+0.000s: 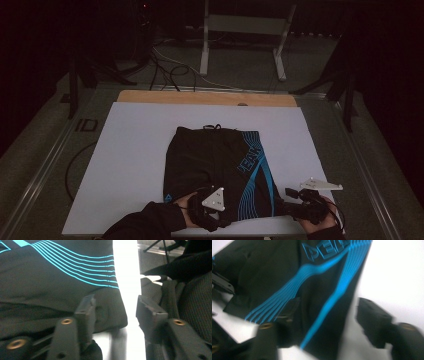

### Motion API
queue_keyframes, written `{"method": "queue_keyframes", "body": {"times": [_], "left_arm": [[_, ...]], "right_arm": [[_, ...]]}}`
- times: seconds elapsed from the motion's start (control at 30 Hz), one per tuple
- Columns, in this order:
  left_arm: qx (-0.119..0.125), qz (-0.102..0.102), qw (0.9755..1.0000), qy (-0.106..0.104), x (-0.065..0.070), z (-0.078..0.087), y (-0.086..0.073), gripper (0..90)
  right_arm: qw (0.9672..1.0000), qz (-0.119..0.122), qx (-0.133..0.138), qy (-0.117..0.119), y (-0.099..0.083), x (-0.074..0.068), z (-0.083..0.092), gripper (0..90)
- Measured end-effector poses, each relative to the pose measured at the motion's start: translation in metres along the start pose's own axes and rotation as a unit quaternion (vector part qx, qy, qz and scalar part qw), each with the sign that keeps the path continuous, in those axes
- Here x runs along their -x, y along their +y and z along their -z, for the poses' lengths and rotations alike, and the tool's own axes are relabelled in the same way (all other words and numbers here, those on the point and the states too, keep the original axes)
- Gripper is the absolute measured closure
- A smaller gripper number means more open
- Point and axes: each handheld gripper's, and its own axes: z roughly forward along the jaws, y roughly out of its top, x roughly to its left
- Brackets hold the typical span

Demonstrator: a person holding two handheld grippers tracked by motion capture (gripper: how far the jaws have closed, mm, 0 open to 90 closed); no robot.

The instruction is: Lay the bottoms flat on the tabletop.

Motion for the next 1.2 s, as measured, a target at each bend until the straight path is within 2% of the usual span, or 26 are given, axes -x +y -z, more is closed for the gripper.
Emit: {"method": "queue_keyframes", "body": {"times": [0.1,0.13,0.2,0.23,0.27,0.3,0.33,0.4,0.47,0.5,0.57,0.67,0.7,0.73,0.8,0.83,0.87,0.9,0.93,0.97,1.0,1.03,1.1,1.13,1.17,1.2], "left_arm": [[0.002,0.009,1.0000,-0.001,-0.003,0.001,-0.001,36.5],[0.004,0.026,0.9996,-0.013,-0.007,0.003,-0.001,33.0],[0.001,0.030,0.9995,-0.014,-0.009,0.004,-0.002,26.0],[0.000,0.037,0.9992,-0.018,-0.013,0.006,-0.004,22.5],[0.000,0.037,0.9992,-0.018,-0.013,0.006,-0.004,19.1],[-0.002,0.043,0.9990,-0.014,-0.016,0.007,-0.005,16.3],[0.002,0.049,0.9987,-0.015,-0.021,0.011,-0.008,15.0],[0.009,0.066,0.9977,-0.009,-0.026,0.016,-0.010,9.3],[0.015,0.070,0.9974,-0.006,-0.028,0.019,-0.011,7.8],[0.024,0.076,0.9968,0.010,-0.033,0.026,-0.013,7.1],[0.026,0.079,0.9964,0.016,-0.035,0.030,-0.013,6.8],[0.037,0.093,0.9942,0.038,-0.044,0.042,-0.017,5.3],[0.046,0.102,0.9920,0.057,-0.050,0.051,-0.020,4.5],[0.046,0.102,0.9920,0.057,-0.050,0.051,-0.020,4.5],[0.054,0.111,0.9892,0.079,-0.056,0.060,-0.023,4.2],[0.060,0.115,0.9864,0.100,-0.062,0.069,-0.027,4.2],[0.060,0.115,0.9864,0.100,-0.062,0.069,-0.027,4.2],[0.065,0.120,0.9847,0.109,-0.065,0.074,-0.028,4.2],[0.069,0.132,0.9815,0.120,-0.073,0.084,-0.032,4.3],[0.069,0.132,0.9815,0.120,-0.073,0.084,-0.032,4.2],[0.068,0.141,0.9784,0.135,-0.080,0.092,-0.035,4.3],[0.068,0.141,0.9784,0.135,-0.080,0.092,-0.035,4.3],[0.068,0.152,0.9747,0.149,-0.087,0.099,-0.039,4.3],[0.069,0.164,0.9705,0.163,-0.095,0.105,-0.044,4.3],[0.069,0.164,0.9705,0.163,-0.095,0.105,-0.044,4.3],[0.069,0.172,0.9682,0.168,-0.098,0.107,-0.046,4.3]], "right_arm": [[0.9996,0.020,0.016,0.015,0.008,0.000,-0.008,13.8],[0.9993,0.025,0.020,0.021,0.012,-0.001,-0.010,13.2],[0.9990,0.029,0.026,0.022,0.014,-0.002,-0.013,13.9],[0.9979,0.046,0.034,0.031,0.020,-0.002,-0.018,13.3],[0.9979,0.046,0.034,0.031,0.020,-0.002,-0.018,13.3],[0.9960,0.066,0.042,0.043,0.025,-0.003,-0.025,13.3],[0.9954,0.073,0.044,0.044,0.027,-0.003,-0.028,13.2],[0.9938,0.088,0.050,0.046,0.031,-0.003,-0.034,13.1],[0.9932,0.092,0.051,0.051,0.033,-0.003,-0.036,12.9],[0.9921,0.099,0.055,0.054,0.037,-0.003,-0.041,12.9],[0.9917,0.103,0.056,0.052,0.039,-0.003,-0.043,13.2],[0.9902,0.111,0.066,0.054,0.046,0.000,-0.050,13.1],[0.9898,0.115,0.067,0.052,0.048,0.001,-0.051,13.1],[0.9897,0.118,0.067,0.044,0.051,0.002,-0.052,13.1],[0.9891,0.118,0.075,0.045,0.056,0.005,-0.055,13.2],[0.9884,0.120,0.081,0.046,0.058,0.006,-0.057,13.4],[0.9884,0.120,0.081,0.046,0.058,0.006,-0.057,13.4],[0.9885,0.120,0.080,0.045,0.060,0.007,-0.058,13.4],[0.9881,0.122,0.084,0.040,0.066,0.010,-0.061,13.4],[0.9881,0.122,0.084,0.040,0.066,0.010,-0.061,13.4],[0.9881,0.120,0.089,0.037,0.073,0.014,-0.063,13.4],[0.9881,0.120,0.089,0.037,0.073,0.014,-0.063,13.4],[0.9880,0.114,0.096,0.039,0.083,0.021,-0.066,13.1],[0.9878,0.109,0.103,0.041,0.086,0.023,-0.068,12.6],[0.9878,0.109,0.103,0.041,0.086,0.023,-0.068,12.6],[0.9872,0.110,0.108,0.041,0.089,0.026,-0.069,12.7]]}}
